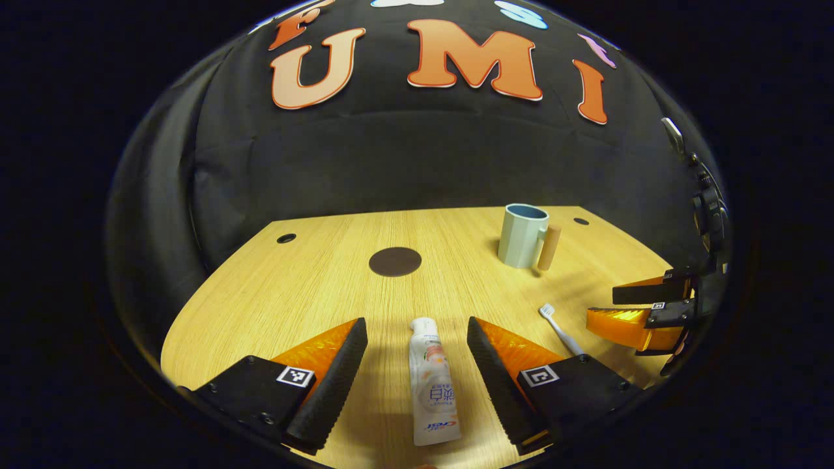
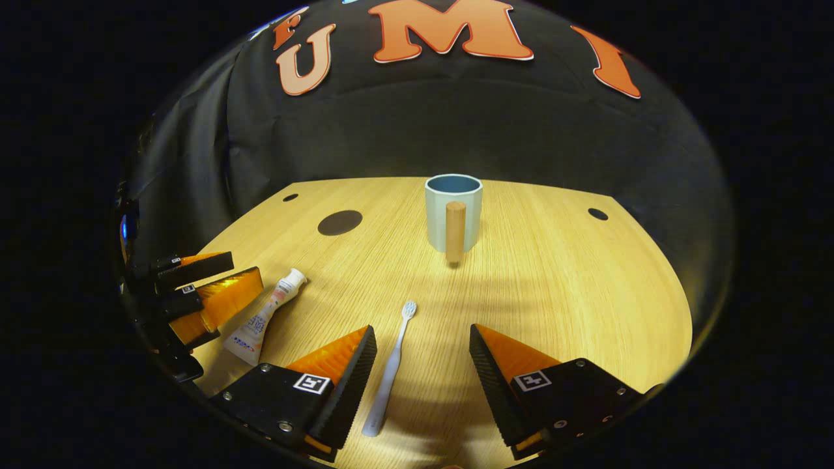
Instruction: Put the toothbrush and toothpaste on the desktop into the cup, then pick up the cup and place it on the coaster on the desktop.
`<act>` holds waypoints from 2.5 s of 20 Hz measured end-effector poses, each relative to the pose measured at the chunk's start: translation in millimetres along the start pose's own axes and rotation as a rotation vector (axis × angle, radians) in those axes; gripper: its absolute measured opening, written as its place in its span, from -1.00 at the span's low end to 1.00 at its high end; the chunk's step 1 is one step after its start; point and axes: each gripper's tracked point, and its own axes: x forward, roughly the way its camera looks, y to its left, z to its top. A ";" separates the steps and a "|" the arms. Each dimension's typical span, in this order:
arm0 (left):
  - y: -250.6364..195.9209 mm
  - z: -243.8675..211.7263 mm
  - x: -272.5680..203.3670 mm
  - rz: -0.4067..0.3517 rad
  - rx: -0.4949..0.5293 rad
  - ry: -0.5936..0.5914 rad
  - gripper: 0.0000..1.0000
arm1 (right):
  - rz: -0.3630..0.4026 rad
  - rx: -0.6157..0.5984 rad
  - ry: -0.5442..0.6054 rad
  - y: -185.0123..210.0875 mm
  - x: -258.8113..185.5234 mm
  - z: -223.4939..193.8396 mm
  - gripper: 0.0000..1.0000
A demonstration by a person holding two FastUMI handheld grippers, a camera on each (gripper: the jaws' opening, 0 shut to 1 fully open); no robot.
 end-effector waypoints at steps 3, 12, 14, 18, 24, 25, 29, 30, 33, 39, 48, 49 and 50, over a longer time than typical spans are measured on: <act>-0.4 -12.7 6.6 0.002 0.009 0.053 0.99 | 0.001 -0.031 0.053 4.0 5.5 -5.7 0.70; 1.7 -41.5 25.9 0.007 0.009 0.178 0.99 | 0.006 -0.072 0.180 8.2 -0.1 -6.6 0.43; 2.3 -43.6 29.8 0.003 0.002 0.211 0.99 | -0.003 -0.082 0.202 6.6 -1.0 -7.7 0.36; 7.4 -26.3 30.8 0.001 0.009 0.247 0.84 | -0.014 -0.082 0.245 8.4 3.1 -7.5 0.15; -15.8 -25.2 41.3 -0.018 0.044 0.301 0.37 | -0.003 -0.104 0.326 13.8 0.5 -10.0 -0.25; -16.4 -27.5 42.1 -0.012 0.048 0.310 0.10 | -0.003 -0.104 0.339 14.7 0.8 -9.9 -0.30; -7.1 -30.2 42.4 0.009 0.062 0.332 -0.05 | -0.002 -0.087 0.382 15.6 1.1 -11.8 -0.61; -5.0 -32.4 39.3 0.013 0.059 0.333 -0.07 | 0.000 -0.078 0.390 13.4 1.0 -11.2 -0.68; -6.4 -33.2 38.7 0.004 0.039 0.325 -0.51 | 0.025 -0.055 0.397 14.5 0.7 -7.3 -0.78; -10.7 -25.5 37.3 -0.021 0.008 0.283 -0.63 | 0.047 -0.007 0.344 17.9 3.9 -1.4 -0.82; -12.3 -2.1 34.4 -0.024 0.019 0.187 -0.63 | 0.078 0.017 0.151 16.4 -5.2 41.8 -0.83; -11.3 0.8 34.9 -0.022 0.019 0.177 -0.63 | 0.076 0.014 0.125 13.7 -5.9 50.0 -0.83; -11.0 3.9 34.3 -0.016 0.023 0.167 -0.63 | 0.069 0.006 0.100 10.7 -6.3 56.4 -0.83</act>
